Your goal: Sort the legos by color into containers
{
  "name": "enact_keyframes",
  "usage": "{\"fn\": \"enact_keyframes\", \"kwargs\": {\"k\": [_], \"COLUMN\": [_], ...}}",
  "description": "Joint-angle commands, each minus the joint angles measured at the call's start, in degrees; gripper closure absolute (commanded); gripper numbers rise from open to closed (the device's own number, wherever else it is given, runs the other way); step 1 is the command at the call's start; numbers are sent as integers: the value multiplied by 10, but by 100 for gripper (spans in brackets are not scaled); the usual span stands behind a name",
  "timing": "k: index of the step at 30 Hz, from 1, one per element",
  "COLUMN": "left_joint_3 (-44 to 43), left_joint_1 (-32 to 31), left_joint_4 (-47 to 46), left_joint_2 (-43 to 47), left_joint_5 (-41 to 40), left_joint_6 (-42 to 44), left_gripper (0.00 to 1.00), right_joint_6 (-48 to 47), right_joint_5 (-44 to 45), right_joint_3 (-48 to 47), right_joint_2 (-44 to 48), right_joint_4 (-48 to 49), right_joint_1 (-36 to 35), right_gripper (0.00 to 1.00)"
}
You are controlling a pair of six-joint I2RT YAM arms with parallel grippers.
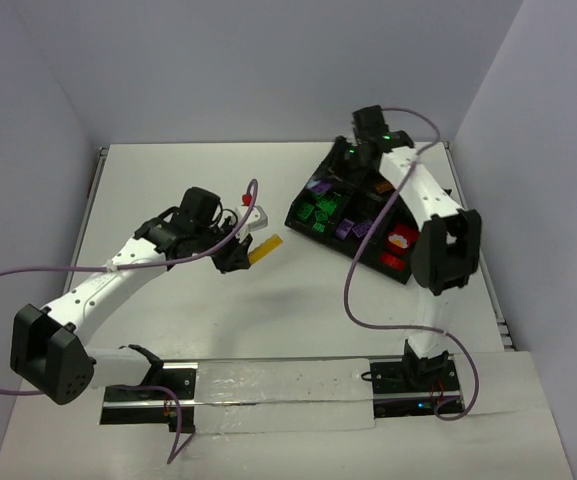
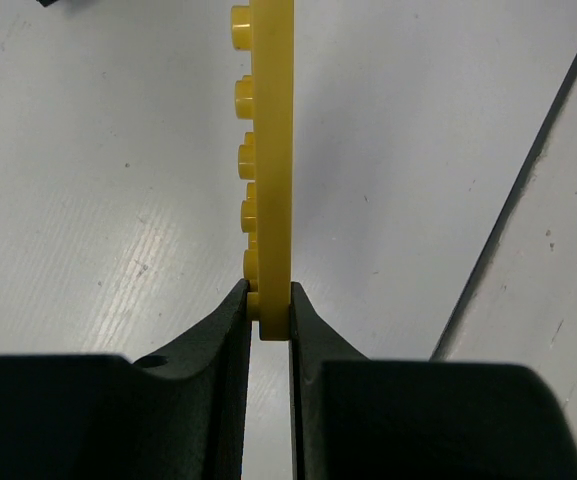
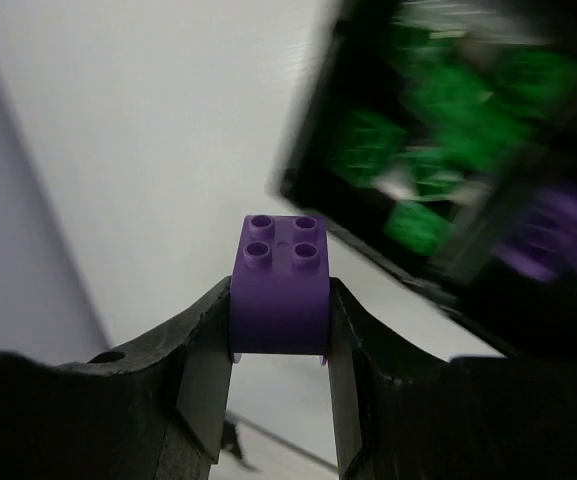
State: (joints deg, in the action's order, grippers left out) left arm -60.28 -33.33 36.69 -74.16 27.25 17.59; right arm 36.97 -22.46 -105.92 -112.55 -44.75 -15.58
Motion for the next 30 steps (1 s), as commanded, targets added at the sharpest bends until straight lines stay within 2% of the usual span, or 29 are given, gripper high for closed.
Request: {"fn": "enact_keyframes", "kwargs": {"k": [1, 6, 8, 17, 18, 19, 21, 23, 26, 30], "left_joint_3": [-21, -81, -116, -265, -275, -280, -301, -303, -294, -264], "left_joint_1": [3, 4, 2, -24, -26, -28, -31, -35, -38, -38], "left_joint_4": [-22, -26, -35, 17, 25, 30, 39, 37, 24, -2], "left_joint_2": [10, -41, -74, -211, -219, -223, -239, -239, -228, -197], "left_joint_5": [13, 30, 11, -86, -93, -100, -113, -118, -113, -102], "left_joint_6": [1, -24, -67, -198, -206, -212, -224, -225, -224, -212], "left_gripper": [100, 100, 100, 100, 100, 100, 100, 100, 100, 100], "right_joint_6": [-58, -81, -87, -97, -99, -101, -108, -110, -114, -114], "right_joint_5": [212, 283, 293, 282, 281, 279, 274, 271, 265, 266], "right_joint_3": [81, 193, 213, 235, 236, 235, 230, 225, 212, 196], "right_joint_2": [134, 209, 218, 209, 207, 204, 195, 189, 182, 192], "right_joint_4": [-32, -13, -9, 4, 6, 9, 11, 12, 9, 8], "right_joint_1": [46, 64, 66, 65, 65, 65, 65, 65, 65, 65], "right_gripper": [100, 100, 100, 98, 94, 85, 54, 37, 27, 26]}}
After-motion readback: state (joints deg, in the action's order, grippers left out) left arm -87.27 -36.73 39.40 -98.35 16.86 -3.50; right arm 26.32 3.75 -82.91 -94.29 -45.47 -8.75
